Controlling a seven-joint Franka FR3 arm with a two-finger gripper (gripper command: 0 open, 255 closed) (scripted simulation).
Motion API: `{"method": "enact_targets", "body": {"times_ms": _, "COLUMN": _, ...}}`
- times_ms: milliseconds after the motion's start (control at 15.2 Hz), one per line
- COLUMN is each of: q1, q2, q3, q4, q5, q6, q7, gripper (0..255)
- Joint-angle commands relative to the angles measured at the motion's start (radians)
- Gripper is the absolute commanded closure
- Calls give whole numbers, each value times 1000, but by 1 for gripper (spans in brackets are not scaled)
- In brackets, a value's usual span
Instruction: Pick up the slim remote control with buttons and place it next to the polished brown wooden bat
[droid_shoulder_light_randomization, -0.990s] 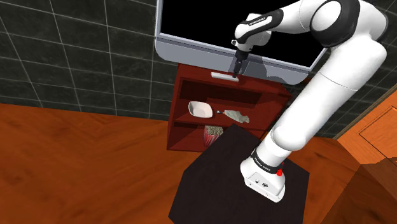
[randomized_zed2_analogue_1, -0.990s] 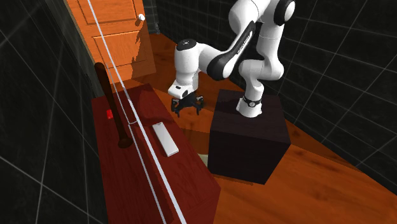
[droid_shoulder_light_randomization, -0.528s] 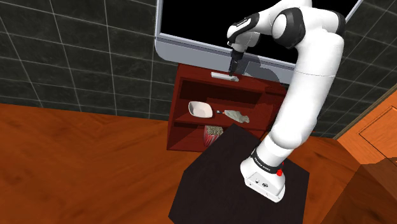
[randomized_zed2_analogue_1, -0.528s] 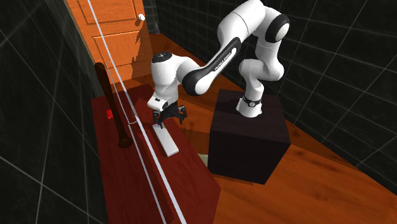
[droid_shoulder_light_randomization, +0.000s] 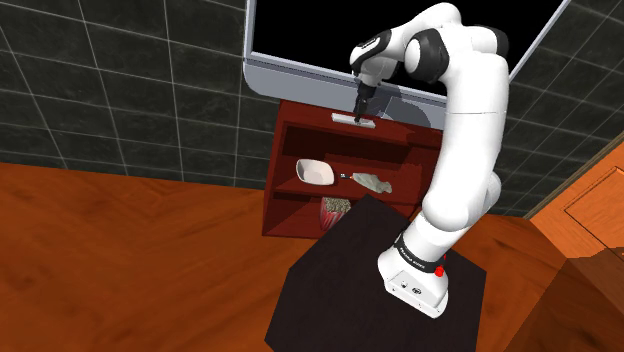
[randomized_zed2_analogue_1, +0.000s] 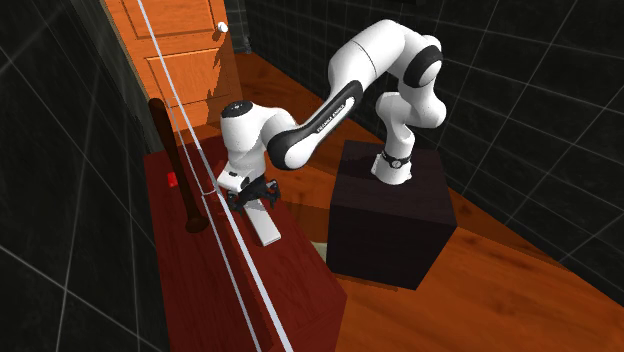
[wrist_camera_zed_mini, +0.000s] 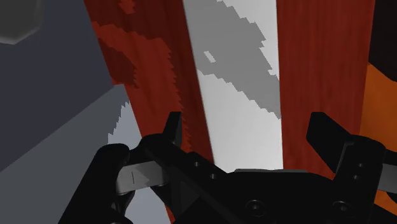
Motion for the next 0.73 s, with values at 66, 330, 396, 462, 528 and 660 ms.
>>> {"method": "enact_targets", "body": {"times_ms": 66, "q1": -6, "q2": 25, "q3": 8, "q4": -15, "q5": 14, "q6": 32, "q7": -9, "gripper": 0}}
{"method": "enact_targets", "body": {"times_ms": 330, "q1": -8, "q2": 29, "q3": 11, "q4": -17, "q5": 16, "q6": 38, "q7": -10, "gripper": 0}}
{"method": "enact_targets", "body": {"times_ms": 396, "q1": -8, "q2": 29, "q3": 11, "q4": -17, "q5": 16, "q6": 38, "q7": -10, "gripper": 0}}
{"method": "enact_targets", "body": {"times_ms": 462, "q1": -8, "q2": 29, "q3": 11, "q4": -17, "q5": 16, "q6": 38, "q7": -10, "gripper": 0}}
{"method": "enact_targets", "body": {"times_ms": 528, "q1": -8, "q2": 29, "q3": 11, "q4": -17, "q5": 16, "q6": 38, "q7": -10, "gripper": 0}}
{"method": "enact_targets", "body": {"times_ms": 660, "q1": -10, "q2": 33, "q3": 13, "q4": -11, "q5": 17, "q6": 36, "q7": -10, "gripper": 255}}
